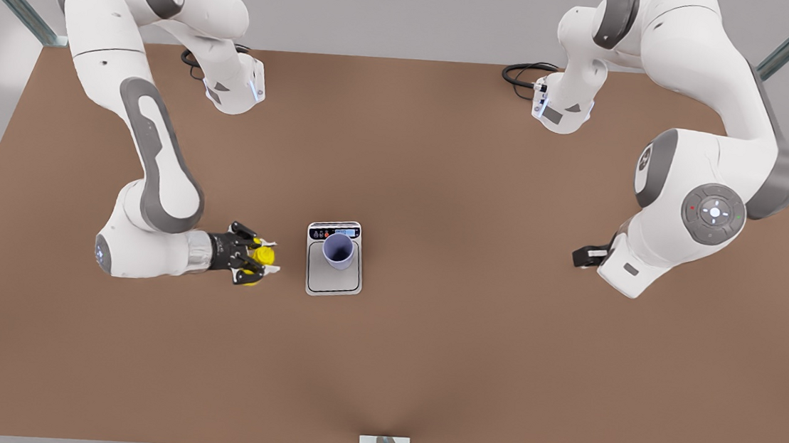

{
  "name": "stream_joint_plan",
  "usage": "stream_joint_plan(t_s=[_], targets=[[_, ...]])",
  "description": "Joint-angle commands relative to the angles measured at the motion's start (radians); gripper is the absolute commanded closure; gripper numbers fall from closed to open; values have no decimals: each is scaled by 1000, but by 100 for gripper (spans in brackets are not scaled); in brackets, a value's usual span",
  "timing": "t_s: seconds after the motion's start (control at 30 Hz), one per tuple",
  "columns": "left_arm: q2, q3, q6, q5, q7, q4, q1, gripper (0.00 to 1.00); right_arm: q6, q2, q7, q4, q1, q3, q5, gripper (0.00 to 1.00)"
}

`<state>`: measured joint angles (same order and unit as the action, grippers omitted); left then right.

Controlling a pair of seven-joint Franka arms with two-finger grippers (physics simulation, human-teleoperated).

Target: Move cup to the weight, pick up sauce bottle, pour sauce

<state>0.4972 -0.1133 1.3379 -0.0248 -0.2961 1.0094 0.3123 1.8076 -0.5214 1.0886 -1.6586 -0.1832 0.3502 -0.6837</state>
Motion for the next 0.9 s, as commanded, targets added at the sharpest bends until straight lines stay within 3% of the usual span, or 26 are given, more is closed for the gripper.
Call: stream_joint_plan(t_s=[0.0,0.17,0.23,0.37,0.7,0.73,0.77,0.87], targets=[[0,0,0,-3,0,0,-1,0,38,-2,-16,-4,-5,1,-53,79],[0,0,-2,-12,-2,2,19,0,-19,-78,-82,5,-79,1,-197,79],[0,0,-2,-12,0,2,21,0,-42,-112,-131,-6,-104,38,-234,79],[30,11,0,6,-3,40,28,0,-50,-158,-230,-66,-185,101,-235,79],[32,11,-6,20,-5,64,28,0,-25,-235,-230,-67,-208,99,-186,79],[32,11,-6,20,-5,64,28,0,1,-239,-230,-69,-208,99,-171,36],[32,11,-6,20,-5,64,28,0,10,-243,-230,-69,-208,99,-171,7],[32,11,-6,20,-5,64,28,0,9,-252,-257,-70,-214,99,-171,0]])
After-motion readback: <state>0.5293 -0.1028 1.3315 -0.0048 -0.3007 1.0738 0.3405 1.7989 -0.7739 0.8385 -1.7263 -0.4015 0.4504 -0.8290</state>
